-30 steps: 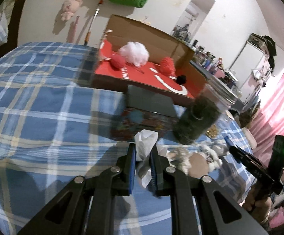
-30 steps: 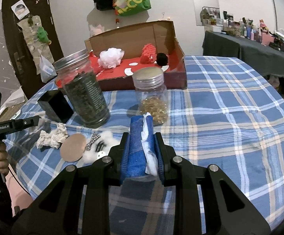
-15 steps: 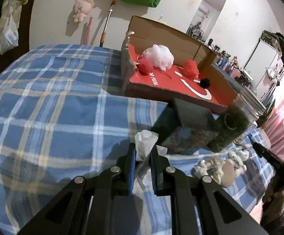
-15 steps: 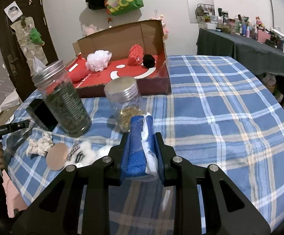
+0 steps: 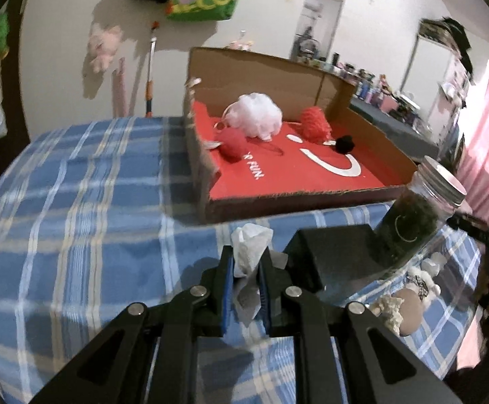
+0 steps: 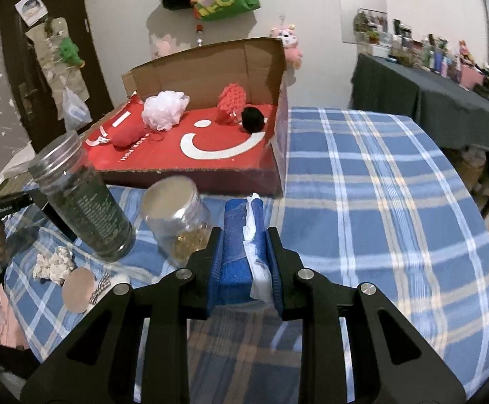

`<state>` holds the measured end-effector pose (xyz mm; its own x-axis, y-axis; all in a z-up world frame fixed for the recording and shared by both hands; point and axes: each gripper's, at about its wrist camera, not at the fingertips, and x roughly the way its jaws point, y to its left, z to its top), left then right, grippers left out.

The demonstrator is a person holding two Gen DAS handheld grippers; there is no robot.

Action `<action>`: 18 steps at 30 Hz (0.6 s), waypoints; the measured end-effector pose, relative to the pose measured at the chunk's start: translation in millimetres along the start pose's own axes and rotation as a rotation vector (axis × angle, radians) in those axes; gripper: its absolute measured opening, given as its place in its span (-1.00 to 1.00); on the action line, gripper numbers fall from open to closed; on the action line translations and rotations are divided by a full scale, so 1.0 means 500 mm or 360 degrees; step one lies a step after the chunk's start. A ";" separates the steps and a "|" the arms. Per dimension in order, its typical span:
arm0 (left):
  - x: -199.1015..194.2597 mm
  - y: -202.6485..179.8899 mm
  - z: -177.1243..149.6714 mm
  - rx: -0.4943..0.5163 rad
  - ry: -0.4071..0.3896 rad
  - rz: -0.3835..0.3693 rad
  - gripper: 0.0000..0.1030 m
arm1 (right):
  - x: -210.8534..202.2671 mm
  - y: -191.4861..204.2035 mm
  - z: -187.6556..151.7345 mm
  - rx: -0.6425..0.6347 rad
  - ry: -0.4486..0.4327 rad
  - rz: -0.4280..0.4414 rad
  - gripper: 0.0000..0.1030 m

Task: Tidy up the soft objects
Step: 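Lift the tissue and cloth and carry both toward the red-lined box, then lower the tissue and cloth into the box and open both tools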

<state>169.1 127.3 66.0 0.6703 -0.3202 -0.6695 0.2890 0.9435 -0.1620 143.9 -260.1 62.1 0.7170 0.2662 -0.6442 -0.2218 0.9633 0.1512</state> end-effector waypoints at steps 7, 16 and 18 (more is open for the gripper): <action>0.017 0.002 0.042 0.0102 0.0019 -0.0002 -0.72 | 0.023 -0.009 0.047 -0.0113 0.0030 0.0030 -0.54; 0.034 -0.002 0.084 0.0167 0.0053 -0.0094 -0.72 | 0.045 -0.020 0.091 -0.0170 0.0035 0.0174 -0.54; 0.038 -0.007 0.096 0.0174 0.0056 -0.0113 -0.72 | 0.053 -0.020 0.105 -0.0181 0.0047 0.0220 -0.54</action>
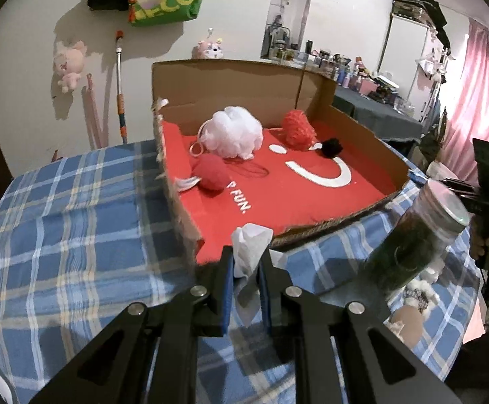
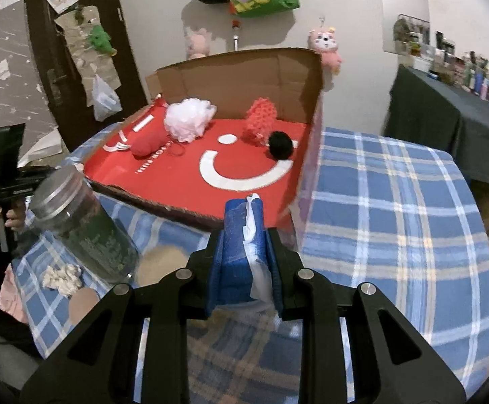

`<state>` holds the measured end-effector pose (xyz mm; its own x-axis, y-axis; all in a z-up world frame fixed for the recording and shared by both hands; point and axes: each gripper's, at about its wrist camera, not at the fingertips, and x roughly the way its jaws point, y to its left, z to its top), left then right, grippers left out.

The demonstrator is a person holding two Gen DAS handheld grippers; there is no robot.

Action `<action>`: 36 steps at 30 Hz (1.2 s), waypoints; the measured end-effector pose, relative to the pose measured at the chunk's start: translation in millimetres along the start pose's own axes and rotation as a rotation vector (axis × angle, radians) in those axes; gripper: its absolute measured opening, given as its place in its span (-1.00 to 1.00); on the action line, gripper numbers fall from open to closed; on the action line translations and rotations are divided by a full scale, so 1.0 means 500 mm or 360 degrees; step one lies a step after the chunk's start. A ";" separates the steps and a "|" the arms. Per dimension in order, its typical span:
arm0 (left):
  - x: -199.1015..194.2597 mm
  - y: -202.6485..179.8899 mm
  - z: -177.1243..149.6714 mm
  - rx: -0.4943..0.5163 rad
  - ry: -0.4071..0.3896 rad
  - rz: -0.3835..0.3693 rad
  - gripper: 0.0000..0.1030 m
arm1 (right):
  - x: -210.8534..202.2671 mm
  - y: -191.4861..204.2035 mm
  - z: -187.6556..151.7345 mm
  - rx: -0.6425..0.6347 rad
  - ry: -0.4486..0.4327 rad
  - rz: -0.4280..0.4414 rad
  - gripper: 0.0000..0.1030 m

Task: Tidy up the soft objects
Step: 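Lower the tissue and cloth into the box and open both tools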

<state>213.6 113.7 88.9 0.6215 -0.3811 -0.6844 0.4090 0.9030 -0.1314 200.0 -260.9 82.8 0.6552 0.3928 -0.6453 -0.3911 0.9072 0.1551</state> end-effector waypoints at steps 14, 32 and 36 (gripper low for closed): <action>0.108 -0.009 0.092 -0.0036 0.0239 0.0054 -0.72 | 0.098 0.049 0.122 -0.0100 0.0141 -0.0029 -0.54; 0.187 -0.019 0.108 0.0141 0.0405 0.0345 -0.72 | 0.270 0.082 0.148 -0.0342 0.0522 -0.0405 -0.54; 0.185 -0.039 0.110 0.0216 0.0406 0.0385 -0.72 | 0.286 0.081 0.142 -0.0380 0.0556 -0.0446 -0.54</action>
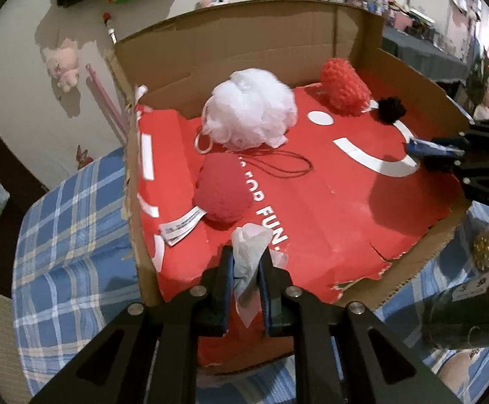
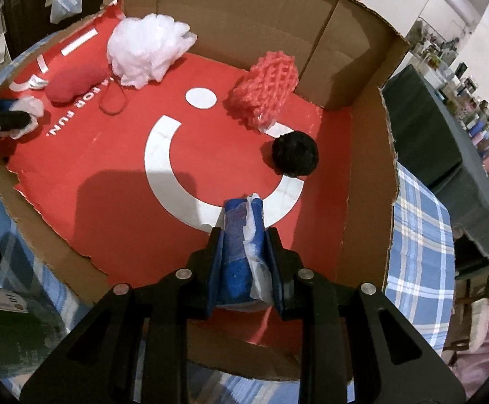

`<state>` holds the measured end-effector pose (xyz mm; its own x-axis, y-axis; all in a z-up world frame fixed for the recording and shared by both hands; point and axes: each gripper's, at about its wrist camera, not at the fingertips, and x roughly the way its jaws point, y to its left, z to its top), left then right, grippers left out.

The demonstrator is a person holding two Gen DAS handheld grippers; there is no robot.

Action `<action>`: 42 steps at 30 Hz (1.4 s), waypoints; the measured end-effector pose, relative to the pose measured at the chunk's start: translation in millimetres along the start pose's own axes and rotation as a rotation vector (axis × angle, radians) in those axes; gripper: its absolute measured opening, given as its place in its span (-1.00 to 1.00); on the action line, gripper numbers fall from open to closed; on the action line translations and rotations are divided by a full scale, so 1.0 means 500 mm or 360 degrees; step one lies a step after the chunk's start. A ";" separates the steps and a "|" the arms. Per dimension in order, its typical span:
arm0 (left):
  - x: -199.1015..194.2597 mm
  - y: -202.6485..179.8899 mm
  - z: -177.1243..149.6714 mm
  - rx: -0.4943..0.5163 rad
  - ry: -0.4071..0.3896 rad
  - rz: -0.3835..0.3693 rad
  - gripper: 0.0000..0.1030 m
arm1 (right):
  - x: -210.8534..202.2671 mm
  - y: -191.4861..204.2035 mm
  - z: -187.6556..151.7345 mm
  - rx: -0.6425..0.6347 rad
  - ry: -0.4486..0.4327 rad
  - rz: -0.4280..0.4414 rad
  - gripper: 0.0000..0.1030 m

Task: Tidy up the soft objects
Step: 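Lower the tissue and cloth into the box and open both tools, then withdraw both tools from the box back toward the table items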

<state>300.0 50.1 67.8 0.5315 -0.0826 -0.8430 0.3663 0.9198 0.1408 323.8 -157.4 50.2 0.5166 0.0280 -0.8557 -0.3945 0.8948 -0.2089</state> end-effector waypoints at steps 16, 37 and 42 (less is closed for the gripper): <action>0.047 -0.010 0.022 0.0066 0.0085 0.0047 -0.69 | 0.012 0.007 -0.001 -0.0055 0.0032 -0.0047 -0.53; -0.019 -0.024 0.025 0.0026 -0.0106 -0.0095 0.32 | 0.005 0.001 0.001 -0.0029 0.0039 0.0039 -0.26; -0.069 -0.041 0.017 0.0016 -0.0209 -0.0116 0.44 | -0.014 0.007 0.001 -0.0014 -0.0001 0.0107 0.11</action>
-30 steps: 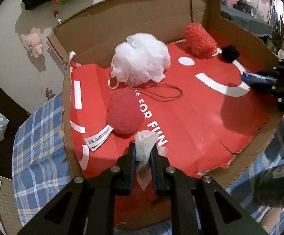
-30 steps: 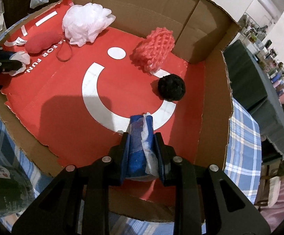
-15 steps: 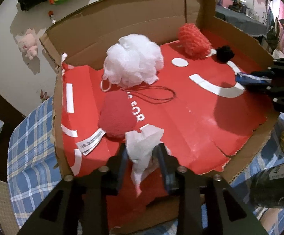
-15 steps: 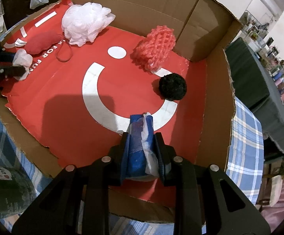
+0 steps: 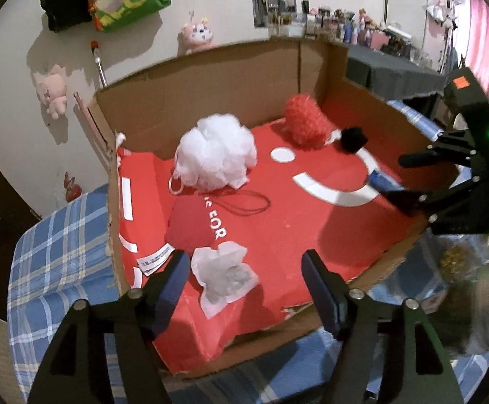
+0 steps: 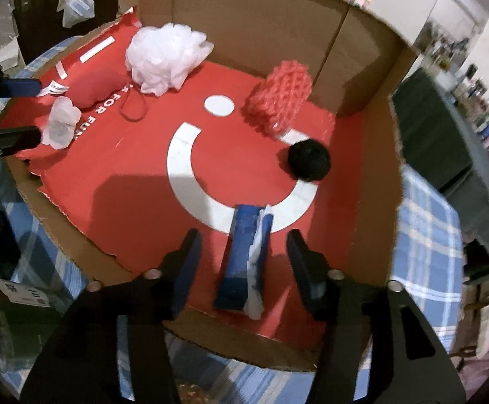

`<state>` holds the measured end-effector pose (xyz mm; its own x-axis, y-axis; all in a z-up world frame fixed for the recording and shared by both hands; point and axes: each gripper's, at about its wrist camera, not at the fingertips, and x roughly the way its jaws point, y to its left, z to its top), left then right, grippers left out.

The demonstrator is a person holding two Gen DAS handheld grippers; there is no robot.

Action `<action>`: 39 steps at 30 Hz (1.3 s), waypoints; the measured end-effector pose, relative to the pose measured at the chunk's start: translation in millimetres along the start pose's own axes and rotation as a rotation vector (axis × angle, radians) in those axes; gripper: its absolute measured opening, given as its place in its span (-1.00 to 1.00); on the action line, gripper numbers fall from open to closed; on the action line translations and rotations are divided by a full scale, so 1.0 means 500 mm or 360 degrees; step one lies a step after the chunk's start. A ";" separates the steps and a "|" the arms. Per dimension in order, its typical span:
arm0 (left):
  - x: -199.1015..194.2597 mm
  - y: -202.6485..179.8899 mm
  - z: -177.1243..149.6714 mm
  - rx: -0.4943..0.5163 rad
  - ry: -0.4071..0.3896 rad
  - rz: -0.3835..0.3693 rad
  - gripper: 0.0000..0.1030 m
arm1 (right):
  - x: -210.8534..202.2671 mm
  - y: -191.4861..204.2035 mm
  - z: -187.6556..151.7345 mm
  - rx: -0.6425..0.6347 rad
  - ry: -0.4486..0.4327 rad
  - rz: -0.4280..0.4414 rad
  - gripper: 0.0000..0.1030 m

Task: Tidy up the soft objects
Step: 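Withdraw both tools from the box back toward the table items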

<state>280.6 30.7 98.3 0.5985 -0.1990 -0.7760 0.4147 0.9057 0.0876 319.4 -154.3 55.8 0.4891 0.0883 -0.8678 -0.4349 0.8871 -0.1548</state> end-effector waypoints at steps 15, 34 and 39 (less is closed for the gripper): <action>-0.234 -0.071 -0.033 -0.0107 -0.0470 -0.0040 0.93 | -0.179 -0.007 -0.033 0.0121 -0.0300 -0.0101 0.35; -0.434 -0.186 -0.199 -0.0254 -0.0875 -0.0023 1.00 | -0.514 0.134 -0.263 0.0261 -0.1023 -0.0111 0.78; -0.436 -0.205 -0.256 -0.0284 -0.0922 0.0010 1.00 | -0.529 0.175 -0.331 0.0298 -0.1116 -0.0212 0.83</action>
<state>19.8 29.0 178.8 0.8971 -0.3196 -0.3050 0.3187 0.9463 -0.0543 26.8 -174.8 193.7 0.9244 0.1879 -0.3318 -0.2326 0.9674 -0.1000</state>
